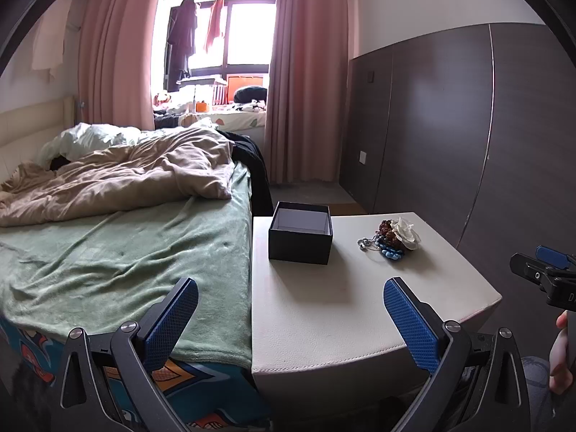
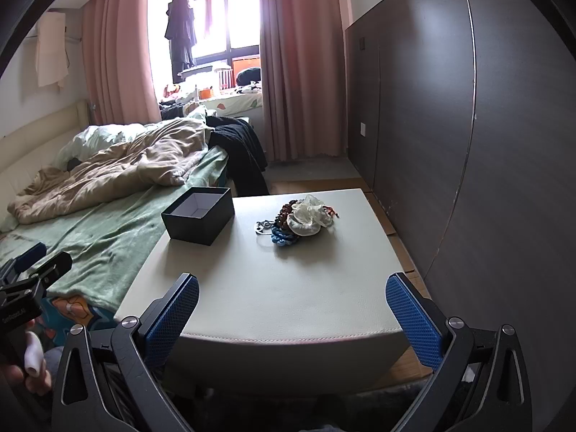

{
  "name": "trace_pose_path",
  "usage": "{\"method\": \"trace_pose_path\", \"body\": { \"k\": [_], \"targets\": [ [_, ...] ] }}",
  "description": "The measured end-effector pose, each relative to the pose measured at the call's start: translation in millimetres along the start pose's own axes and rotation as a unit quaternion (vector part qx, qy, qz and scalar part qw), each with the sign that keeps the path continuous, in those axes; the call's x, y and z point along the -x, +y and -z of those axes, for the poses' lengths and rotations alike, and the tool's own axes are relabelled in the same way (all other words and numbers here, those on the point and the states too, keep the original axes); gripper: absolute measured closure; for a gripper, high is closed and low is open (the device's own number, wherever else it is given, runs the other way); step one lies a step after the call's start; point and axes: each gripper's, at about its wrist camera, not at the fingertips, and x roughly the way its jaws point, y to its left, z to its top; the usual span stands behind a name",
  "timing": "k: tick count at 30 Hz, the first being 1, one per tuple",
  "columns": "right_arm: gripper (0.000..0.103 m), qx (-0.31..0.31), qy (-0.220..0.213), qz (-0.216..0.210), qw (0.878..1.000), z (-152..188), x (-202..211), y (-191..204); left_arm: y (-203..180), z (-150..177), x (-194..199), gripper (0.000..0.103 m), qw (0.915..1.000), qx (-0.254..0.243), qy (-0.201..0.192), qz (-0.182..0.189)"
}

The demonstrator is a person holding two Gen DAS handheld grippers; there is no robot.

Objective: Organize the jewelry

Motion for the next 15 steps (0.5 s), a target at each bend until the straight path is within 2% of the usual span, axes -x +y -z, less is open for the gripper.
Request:
{"method": "trace_pose_path", "body": {
  "k": [15],
  "targets": [
    [0.000, 0.000, -0.001, 0.000, 1.000, 0.8, -0.4, 0.9, 0.0, 0.1, 0.5, 0.000, 1.0000, -0.001, -0.001, 0.000]
  ]
}}
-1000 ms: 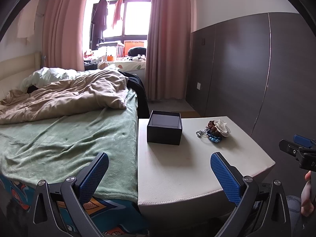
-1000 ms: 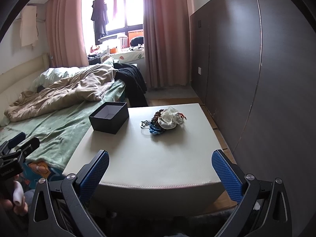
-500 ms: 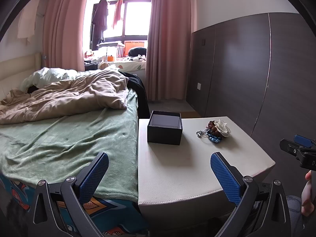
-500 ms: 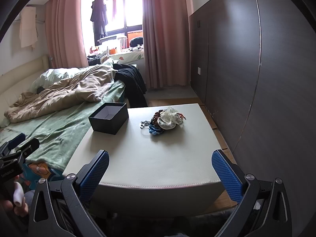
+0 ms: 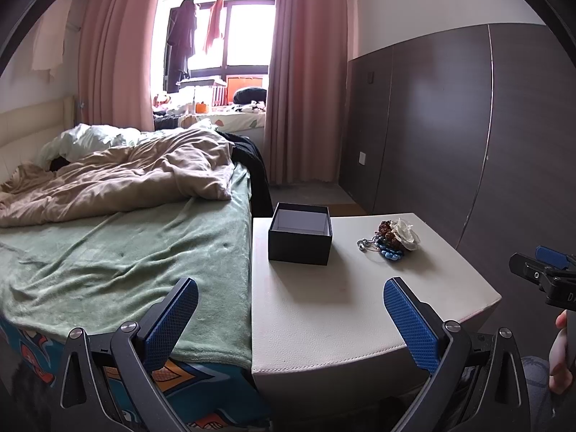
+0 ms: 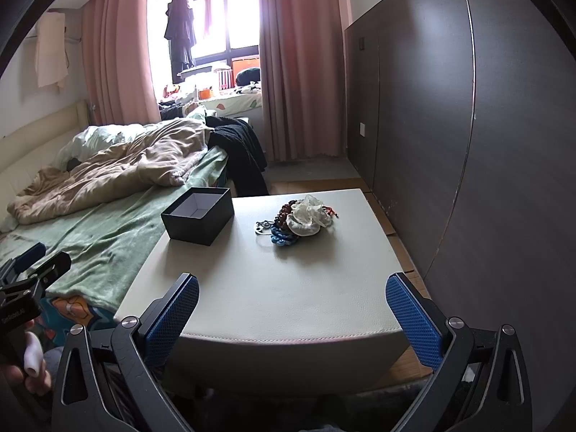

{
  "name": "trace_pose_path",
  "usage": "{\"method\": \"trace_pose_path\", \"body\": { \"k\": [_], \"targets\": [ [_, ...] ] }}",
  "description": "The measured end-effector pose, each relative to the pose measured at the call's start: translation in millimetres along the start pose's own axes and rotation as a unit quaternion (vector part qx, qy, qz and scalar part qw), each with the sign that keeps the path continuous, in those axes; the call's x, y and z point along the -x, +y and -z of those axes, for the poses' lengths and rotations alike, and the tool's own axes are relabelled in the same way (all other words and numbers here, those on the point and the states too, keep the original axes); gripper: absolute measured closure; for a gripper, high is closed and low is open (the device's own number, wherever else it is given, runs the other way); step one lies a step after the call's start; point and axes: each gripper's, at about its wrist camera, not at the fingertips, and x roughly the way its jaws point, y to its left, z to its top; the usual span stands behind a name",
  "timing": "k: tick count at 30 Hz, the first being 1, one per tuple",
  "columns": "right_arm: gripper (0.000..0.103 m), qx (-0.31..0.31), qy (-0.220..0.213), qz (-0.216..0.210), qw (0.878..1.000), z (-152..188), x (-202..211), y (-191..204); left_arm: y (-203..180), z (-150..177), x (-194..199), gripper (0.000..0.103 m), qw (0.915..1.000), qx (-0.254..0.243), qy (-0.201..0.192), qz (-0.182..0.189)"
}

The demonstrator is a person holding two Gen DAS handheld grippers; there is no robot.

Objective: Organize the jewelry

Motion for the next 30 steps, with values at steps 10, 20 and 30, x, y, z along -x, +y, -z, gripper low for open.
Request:
{"method": "trace_pose_path", "body": {
  "k": [10, 20, 30],
  "targets": [
    [0.000, 0.000, 0.000, 0.000, 1.000, 0.2, 0.6, 0.4, -0.2, 0.2, 0.1, 0.000, 1.0000, 0.000, 0.000, 0.000],
    [0.000, 0.001, 0.005, -0.005, 1.000, -0.3, -0.6, -0.3, -1.1, -1.9, -0.5, 0.000, 1.0000, -0.004, 0.005, 0.000],
    [0.000, 0.012, 0.029, -0.030, 0.999, -21.7, -8.1, -4.4, -9.3, -29.3, 1.4, 0.000, 0.9997, -0.017, 0.003, 0.014]
  ]
}}
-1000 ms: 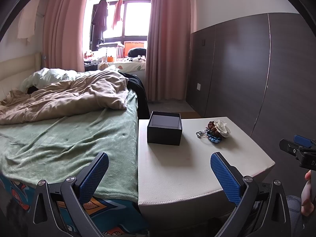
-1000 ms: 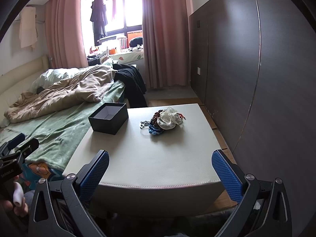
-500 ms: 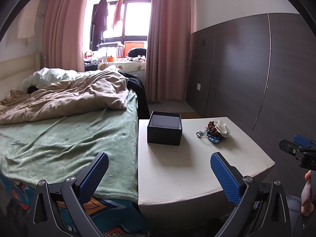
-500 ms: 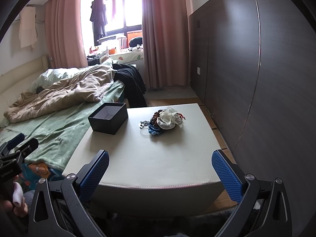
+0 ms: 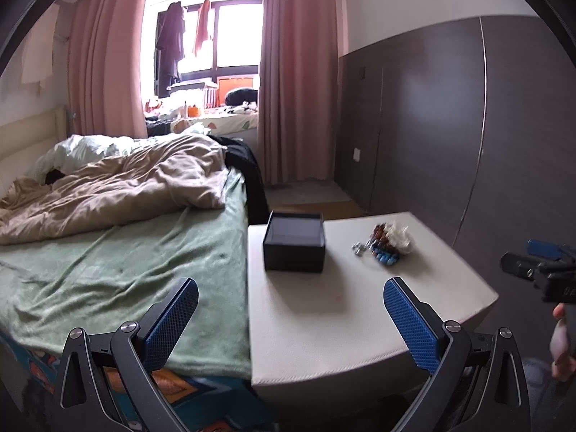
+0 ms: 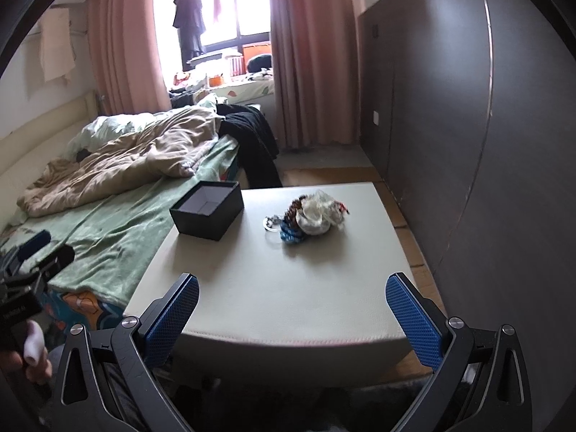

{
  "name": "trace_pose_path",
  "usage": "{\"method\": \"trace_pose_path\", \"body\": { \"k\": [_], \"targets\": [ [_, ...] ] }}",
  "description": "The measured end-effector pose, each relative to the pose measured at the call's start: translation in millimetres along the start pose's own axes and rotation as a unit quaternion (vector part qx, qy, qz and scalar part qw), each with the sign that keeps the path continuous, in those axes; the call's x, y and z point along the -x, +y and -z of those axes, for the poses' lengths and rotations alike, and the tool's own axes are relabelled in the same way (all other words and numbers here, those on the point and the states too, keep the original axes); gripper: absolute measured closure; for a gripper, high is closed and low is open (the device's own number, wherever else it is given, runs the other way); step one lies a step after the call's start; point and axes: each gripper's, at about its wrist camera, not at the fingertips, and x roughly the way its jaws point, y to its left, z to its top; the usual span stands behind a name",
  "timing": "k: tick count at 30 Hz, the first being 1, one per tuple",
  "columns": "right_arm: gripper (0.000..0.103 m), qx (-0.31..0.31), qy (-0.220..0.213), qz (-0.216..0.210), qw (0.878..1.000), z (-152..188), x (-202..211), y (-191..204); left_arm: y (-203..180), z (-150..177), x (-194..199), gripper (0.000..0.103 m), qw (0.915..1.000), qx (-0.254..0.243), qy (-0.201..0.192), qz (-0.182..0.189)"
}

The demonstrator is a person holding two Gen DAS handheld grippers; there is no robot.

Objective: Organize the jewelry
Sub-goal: 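Move both grippers down toward the jewelry pile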

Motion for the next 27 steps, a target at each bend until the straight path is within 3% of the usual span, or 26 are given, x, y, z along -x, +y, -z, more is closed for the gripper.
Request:
{"method": "trace_pose_path", "body": {
  "k": [5, 13, 21, 27],
  "targets": [
    [0.000, -0.033, 0.004, -0.026, 0.999, -21.2, -6.2, -16.0, -11.9, -24.1, -8.7, 0.000, 0.9997, -0.004, -0.006, 0.025],
    [0.000, -0.105, -0.004, -0.036, 0.994, -50.6, -28.8, -55.7, -28.2, -53.5, -50.4, 0.000, 0.9982, -0.001, 0.018, 0.057],
    [0.000, -0.152, 0.037, -0.064, 0.986, -103.0, -93.4, -91.3, -42.2, -84.9, -105.7, 0.000, 0.9933, 0.005, 0.036, 0.109],
    [0.001, -0.129, 0.069, -0.093, 0.985, -125.0, -145.4, -90.5, -44.9, -104.7, -151.8, 0.000, 0.9896, 0.022, 0.056, 0.131]
  ]
}}
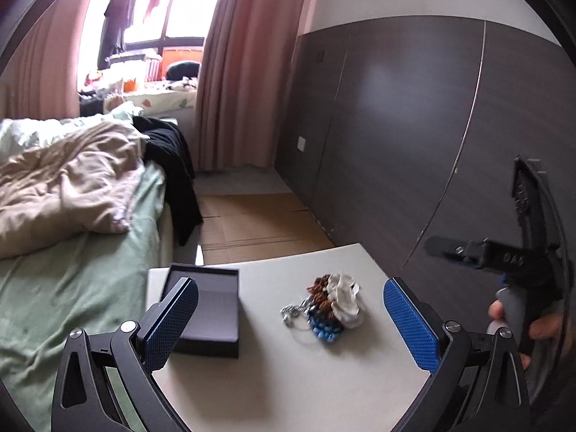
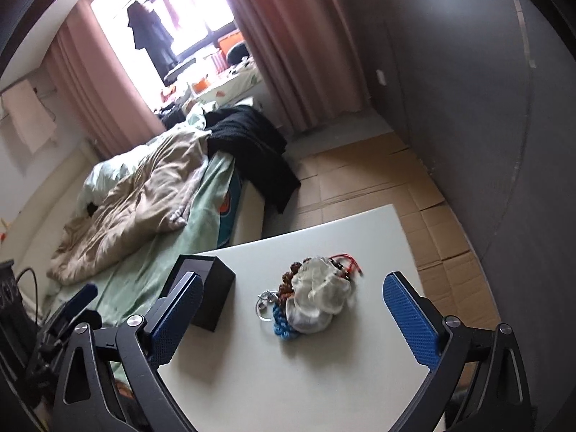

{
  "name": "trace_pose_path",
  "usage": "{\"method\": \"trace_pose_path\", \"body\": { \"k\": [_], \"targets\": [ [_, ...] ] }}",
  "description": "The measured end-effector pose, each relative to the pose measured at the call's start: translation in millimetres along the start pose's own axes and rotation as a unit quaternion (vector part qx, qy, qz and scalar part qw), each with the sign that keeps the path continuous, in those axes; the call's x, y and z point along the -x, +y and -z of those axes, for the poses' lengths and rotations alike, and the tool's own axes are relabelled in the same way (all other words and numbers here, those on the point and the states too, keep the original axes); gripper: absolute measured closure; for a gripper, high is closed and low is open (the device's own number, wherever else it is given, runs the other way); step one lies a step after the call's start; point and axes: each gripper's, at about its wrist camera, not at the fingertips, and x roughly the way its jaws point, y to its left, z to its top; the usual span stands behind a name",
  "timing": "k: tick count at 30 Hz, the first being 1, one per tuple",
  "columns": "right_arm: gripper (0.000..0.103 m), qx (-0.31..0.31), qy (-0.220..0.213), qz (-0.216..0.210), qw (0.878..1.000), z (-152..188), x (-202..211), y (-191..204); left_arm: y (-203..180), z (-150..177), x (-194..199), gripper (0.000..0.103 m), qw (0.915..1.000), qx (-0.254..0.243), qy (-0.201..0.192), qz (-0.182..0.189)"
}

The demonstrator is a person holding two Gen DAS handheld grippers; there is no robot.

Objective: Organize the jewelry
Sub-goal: 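Move both grippers down toward the jewelry pile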

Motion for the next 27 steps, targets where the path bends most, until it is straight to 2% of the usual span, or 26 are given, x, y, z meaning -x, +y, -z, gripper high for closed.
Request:
{"method": "trace_pose_path", "body": {
  "k": [4, 7, 10, 14, 18, 20, 21, 23, 27],
  "targets": [
    [0.001, -0.013, 0.022, -0.007, 1.000, -10.1, -29.2, -11.1, 3.7, -17.9, -26.2, 0.001, 1.0000, 0.001, 0.005, 0.000],
    [0.001, -0.032, 0.040, -0.018, 0.999, -7.7, -50.4, -22.2, 8.1, -29.3, -53.6, 0.005, 0.9995, 0.009, 0.031, 0.005],
    [0.001, -0.075, 0.072, 0.016, 0.994, -4.5, -72.1, -37.9, 13.9, -37.6, -85.4, 0.017, 0.9967, 0.026, 0.076, 0.007],
    [0.002, -0.126, 0.110, -0.012, 0.986, 2.4, -95.3, -54.6, 23.3, -31.4, -124.0, 0.027, 0.9890, 0.059, 0.133, 0.025],
    [0.002, -0.147, 0.121, -0.031, 0.981, 9.6, -107.7, -58.2, 23.4, -19.9, -146.9, 0.031, 0.9839, 0.062, 0.165, 0.027],
    [0.002, -0.145, 0.128, -0.014, 0.981, 13.2, -112.6, -57.3, 23.2, -18.8, -149.9, 0.034, 0.9827, 0.065, 0.170, 0.037],
    [0.002, -0.149, 0.137, -0.021, 0.979, 15.6, -118.5, -57.6, 22.1, -18.8, -151.0, 0.034, 0.9829, 0.063, 0.169, 0.039],
    [0.011, -0.157, 0.149, -0.029, 0.976, 17.2, -126.6, -59.2, 20.7, -19.1, -152.8, 0.034, 0.9834, 0.059, 0.168, 0.034],
    [0.030, -0.165, 0.170, -0.002, 0.972, 23.1, -145.2, -63.6, 23.9, -16.7, -160.2, 0.046, 0.9816, 0.066, 0.178, 0.026]
  ]
}}
